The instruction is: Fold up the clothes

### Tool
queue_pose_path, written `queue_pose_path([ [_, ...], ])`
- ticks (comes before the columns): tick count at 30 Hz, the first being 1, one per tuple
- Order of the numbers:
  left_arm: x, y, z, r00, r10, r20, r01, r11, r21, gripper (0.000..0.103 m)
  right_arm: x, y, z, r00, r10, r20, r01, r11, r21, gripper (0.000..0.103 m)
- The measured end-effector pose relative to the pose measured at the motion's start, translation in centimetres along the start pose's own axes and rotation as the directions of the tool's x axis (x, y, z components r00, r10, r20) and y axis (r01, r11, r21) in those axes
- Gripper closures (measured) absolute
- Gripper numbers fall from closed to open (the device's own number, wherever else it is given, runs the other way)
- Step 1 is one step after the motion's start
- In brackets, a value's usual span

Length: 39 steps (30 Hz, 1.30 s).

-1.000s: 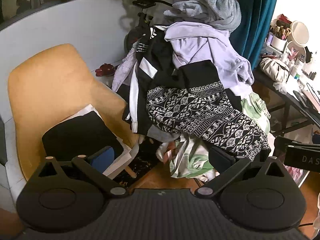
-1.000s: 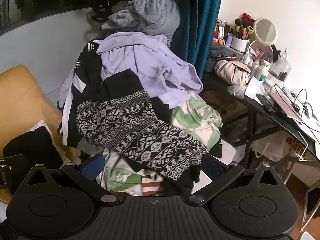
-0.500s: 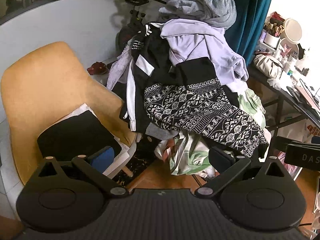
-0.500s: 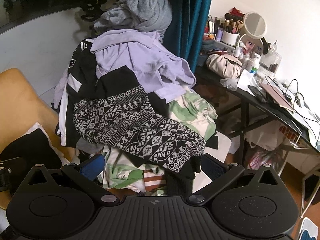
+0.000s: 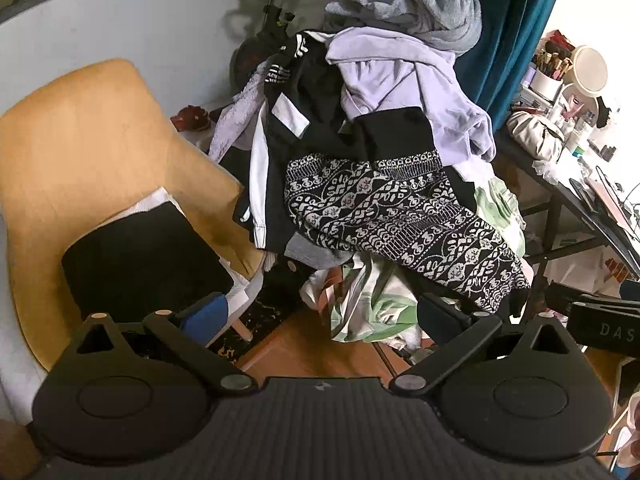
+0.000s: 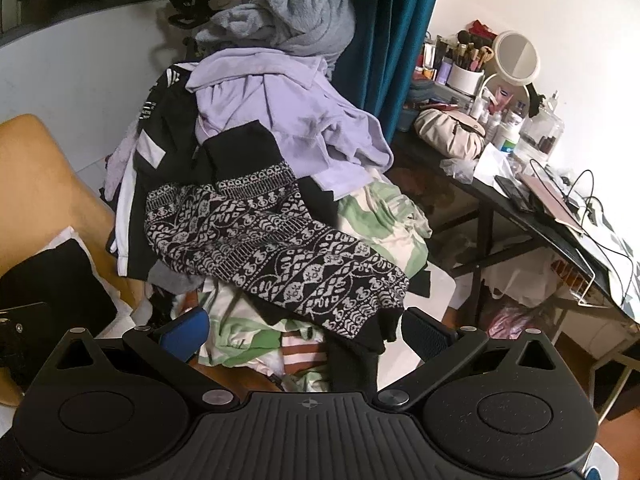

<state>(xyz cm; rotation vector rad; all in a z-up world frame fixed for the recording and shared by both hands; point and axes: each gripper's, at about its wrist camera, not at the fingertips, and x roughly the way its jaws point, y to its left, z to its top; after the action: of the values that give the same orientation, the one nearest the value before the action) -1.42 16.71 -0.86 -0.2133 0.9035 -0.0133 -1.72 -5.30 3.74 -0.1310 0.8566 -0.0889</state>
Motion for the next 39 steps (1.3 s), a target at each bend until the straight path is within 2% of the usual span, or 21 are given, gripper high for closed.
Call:
queue_pose_path([
  [10, 2.5, -1.9, 2.4, 1.0, 0.023, -0.002, -0.023, 1.0, -0.002, 0.0, 3.1, -1.9, 2.4, 1.0, 0.011, -0.005, -0.011, 1.0, 0.003, 0.001],
  [17, 4.0, -3.5, 4.9, 0.998, 0.06, 0.01, -0.06, 0.997, -0.047, 0.0, 5.9, -3.6, 5.7, 0.998, 0.057, 0.008, -0.057, 0.998, -0.02, 0.001],
  [26, 5.3, -7.1, 7.3, 0.993, 0.116, 0.022, -0.116, 0.993, -0.029, 0.0, 8.9, -6.8, 8.8, 0.993, 0.115, 0.021, -0.115, 0.993, -0.003, 0.001],
  [31, 6.2, -9.4, 8.7, 0.993, 0.109, 0.045, -0.108, 0.994, -0.02, 0.0, 10.1, -9.4, 9.7, 0.993, 0.11, 0.036, -0.111, 0.993, 0.031, 0.001],
  [36, 7.5, -12.1, 10.0, 0.996, 0.058, 0.061, -0.058, 0.998, 0.006, 0.0, 11.3, -12.3, 10.6, 0.995, 0.088, 0.046, -0.091, 0.993, 0.072, 0.001],
  [39, 8.2, -12.9, 10.6, 0.996, 0.045, 0.071, -0.044, 0.999, -0.009, 0.0, 11.7, -13.8, 11.2, 0.995, 0.083, 0.061, -0.089, 0.992, 0.095, 0.001],
])
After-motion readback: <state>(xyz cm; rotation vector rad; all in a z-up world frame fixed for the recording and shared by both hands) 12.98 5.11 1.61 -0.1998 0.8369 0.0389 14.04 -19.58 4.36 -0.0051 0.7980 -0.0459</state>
